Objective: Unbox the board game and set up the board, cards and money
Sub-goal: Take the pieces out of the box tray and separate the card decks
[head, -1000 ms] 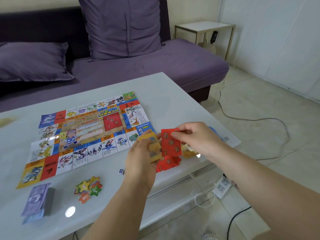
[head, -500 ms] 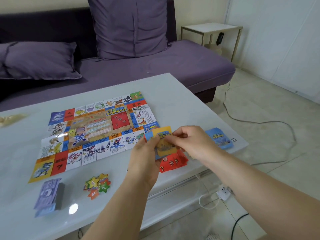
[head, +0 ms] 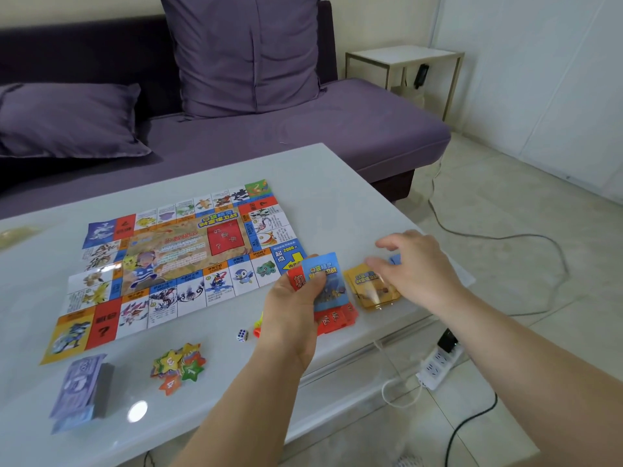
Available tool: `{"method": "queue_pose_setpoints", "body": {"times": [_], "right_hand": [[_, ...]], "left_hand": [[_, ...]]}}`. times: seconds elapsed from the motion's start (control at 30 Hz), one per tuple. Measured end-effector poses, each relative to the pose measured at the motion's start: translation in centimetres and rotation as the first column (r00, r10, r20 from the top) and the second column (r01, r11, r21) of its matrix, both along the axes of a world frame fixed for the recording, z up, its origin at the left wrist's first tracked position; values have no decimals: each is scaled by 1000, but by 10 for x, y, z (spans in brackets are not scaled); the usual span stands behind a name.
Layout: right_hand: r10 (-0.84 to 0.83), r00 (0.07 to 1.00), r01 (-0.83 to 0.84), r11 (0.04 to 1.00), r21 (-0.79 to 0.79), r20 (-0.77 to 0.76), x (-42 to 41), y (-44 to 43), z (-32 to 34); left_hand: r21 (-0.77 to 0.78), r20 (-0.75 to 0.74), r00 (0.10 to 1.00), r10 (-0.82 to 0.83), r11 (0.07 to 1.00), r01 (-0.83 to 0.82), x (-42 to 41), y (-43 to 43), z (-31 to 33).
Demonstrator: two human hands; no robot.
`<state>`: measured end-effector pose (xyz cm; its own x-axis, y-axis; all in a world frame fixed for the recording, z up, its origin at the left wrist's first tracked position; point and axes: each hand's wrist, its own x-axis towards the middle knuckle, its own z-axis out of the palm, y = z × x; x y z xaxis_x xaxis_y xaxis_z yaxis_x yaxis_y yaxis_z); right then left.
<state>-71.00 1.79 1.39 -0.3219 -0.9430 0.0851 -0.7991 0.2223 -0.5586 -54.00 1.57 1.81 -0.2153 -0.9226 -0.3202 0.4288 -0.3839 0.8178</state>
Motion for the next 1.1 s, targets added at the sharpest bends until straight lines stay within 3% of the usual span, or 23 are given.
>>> {"method": "queue_pose_setpoints", "body": {"times": [0.1,0.23,0.33,0.4,0.53,0.67,0.73,0.8,0.9,0.97,1.1], "right_hand": [[56,927,-66,998,15,371,10,4,15],[148,880,-213,972,97,452,14,11,20],[51,846,-80,996,32,531,-3,8,22],[-31,883,35,999,1,469,-22,3,18],[-180,969,189,981,-40,168,-58,-4,-2],[-224,973,227,973,50,-51,-66,-1,-13],[-220,970,220,975,-13,-99,-58,1,-7],[-148,987,153,985,-84,65,-44,2,4],[43,894,-80,995,64,445,-10,8,24],[115,872,-184,978,101,476,9,10,26],[107,842,-167,984,68,528,18,3,25]], "left_hand": [[-22,23,999,-47,999,47,-8,1,-5],[-34,27,990,-135,990,136,-17,2,-7],[6,-72,981,-180,983,181,-17,-2,-6],[-1,-86,977,-193,981,194,-16,-4,-6],[-25,-13,981,-193,981,193,-15,-3,-10],[7,45,988,-148,989,148,-15,-3,-11],[14,59,990,-132,991,131,-14,-3,-12],[7,74,988,-133,991,133,-15,-2,-12],[-17,79,987,-139,990,140,-14,0,-13],[-32,68,985,-159,986,161,-10,0,-10],[-65,27,975,-222,973,223,5,-1,-2]]}}
